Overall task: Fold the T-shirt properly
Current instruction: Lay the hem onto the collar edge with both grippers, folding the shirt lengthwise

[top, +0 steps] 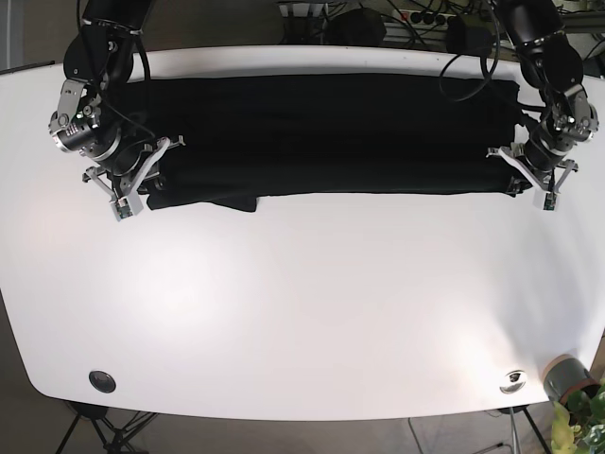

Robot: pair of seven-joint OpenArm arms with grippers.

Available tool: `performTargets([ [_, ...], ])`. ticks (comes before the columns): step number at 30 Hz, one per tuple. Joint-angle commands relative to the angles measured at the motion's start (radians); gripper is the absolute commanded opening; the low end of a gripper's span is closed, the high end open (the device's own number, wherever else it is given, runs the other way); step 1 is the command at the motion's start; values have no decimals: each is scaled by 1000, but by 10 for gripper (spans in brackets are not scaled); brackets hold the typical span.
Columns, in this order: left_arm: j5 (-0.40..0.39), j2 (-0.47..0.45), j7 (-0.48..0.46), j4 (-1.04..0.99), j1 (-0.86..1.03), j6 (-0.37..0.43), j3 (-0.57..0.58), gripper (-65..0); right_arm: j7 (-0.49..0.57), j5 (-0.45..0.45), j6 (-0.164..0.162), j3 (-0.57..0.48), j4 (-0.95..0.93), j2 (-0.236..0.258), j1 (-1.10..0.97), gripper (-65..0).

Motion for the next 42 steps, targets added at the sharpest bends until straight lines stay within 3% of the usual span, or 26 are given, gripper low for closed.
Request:
performTargets([
  [1,-10,-20,-23,60,18,3,-7,-650,21,4,-1,6,22,7,-22,-458],
  [8,-7,-23,-23,71,69,3,-6,-650,36,4,-1,8,18,-18,-70,-447],
  [11,-4,-25,-22,71,98,3,0,-642,36,4,-1,8,21,-20,-90,-384],
  [13,-4,-36,-8,74,108,3,0,-571,36,4,-1,8,22,-21,-102,-325],
  [16,-4,-45,16,71,108,3,2,-403,36,4,-2,21,62,-23,-114,-228],
  [19,-4,-45,18,77,108,4,-6,-268,32,4,-2,74,95,-43,-134,-178],
  [20,-4,-45,16,79,108,4,-6,-251,32,4,-1,86,96,-49,-131,-170],
  [26,-11,-46,13,123,108,4,-41,-249,24,6,-1,103,95,-43,-76,-165],
  [31,-11,-20,16,229,108,3,-73,-249,-74,6,-1,103,92,-46,-5,-163],
  [42,-10,-13,10,151,105,3,-9,-249,-175,30,-1,98,90,-142,62,-166],
])
